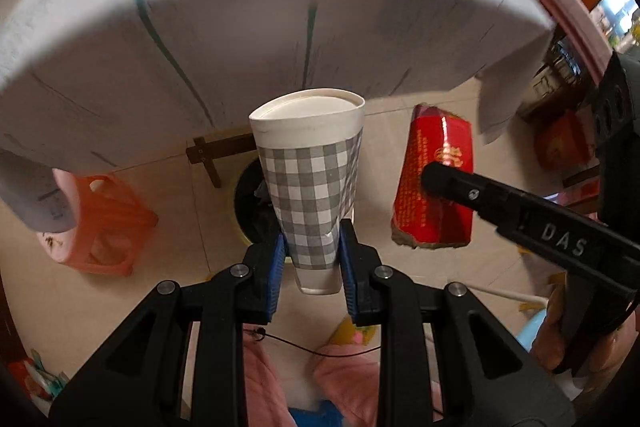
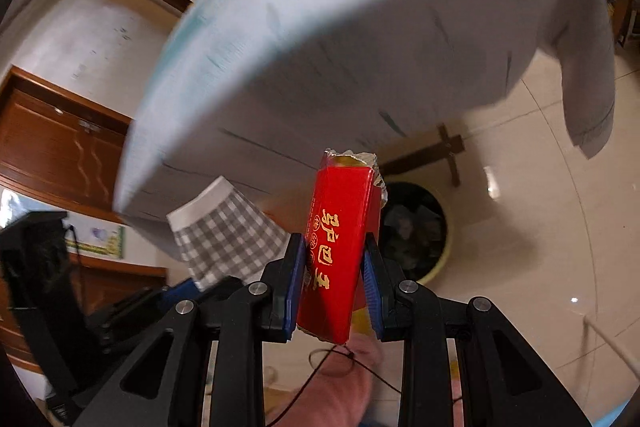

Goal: Collect trash
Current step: 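Carry the cup and red box to the bin and open both grippers, then move both grippers back over the table toward the silver box and bottle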

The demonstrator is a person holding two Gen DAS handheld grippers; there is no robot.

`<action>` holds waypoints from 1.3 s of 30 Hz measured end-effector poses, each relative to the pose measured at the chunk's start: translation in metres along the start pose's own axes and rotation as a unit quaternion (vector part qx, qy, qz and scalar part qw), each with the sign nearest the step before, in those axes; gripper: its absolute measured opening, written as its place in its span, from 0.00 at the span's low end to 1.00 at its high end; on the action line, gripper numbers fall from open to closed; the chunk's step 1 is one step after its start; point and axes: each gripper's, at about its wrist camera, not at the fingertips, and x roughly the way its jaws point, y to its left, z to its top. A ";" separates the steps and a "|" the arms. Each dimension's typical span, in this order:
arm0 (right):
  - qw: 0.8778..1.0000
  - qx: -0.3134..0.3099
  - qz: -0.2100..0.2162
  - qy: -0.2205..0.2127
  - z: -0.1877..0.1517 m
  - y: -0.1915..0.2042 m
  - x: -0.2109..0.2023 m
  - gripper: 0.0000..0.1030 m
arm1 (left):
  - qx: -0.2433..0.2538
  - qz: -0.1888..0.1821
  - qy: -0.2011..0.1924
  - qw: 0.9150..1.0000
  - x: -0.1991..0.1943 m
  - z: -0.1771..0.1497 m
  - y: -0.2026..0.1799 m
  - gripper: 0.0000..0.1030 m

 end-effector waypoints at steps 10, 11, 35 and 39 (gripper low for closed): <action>0.998 -0.004 -0.037 0.042 -0.020 -0.065 0.151 0.34 | 0.008 0.011 -0.013 1.000 0.121 -0.021 0.026 0.32; 0.998 -0.008 -0.047 0.045 -0.022 -0.071 0.165 0.34 | 0.008 0.016 -0.009 1.000 0.131 -0.025 0.028 0.32; 0.998 -0.022 -0.062 0.021 -0.039 -0.071 0.201 0.36 | -0.047 0.037 -0.003 0.998 0.156 -0.016 0.045 0.32; 0.998 -0.023 -0.057 0.013 -0.035 -0.058 0.173 0.36 | -0.052 0.035 -0.003 0.998 0.129 -0.011 0.037 0.32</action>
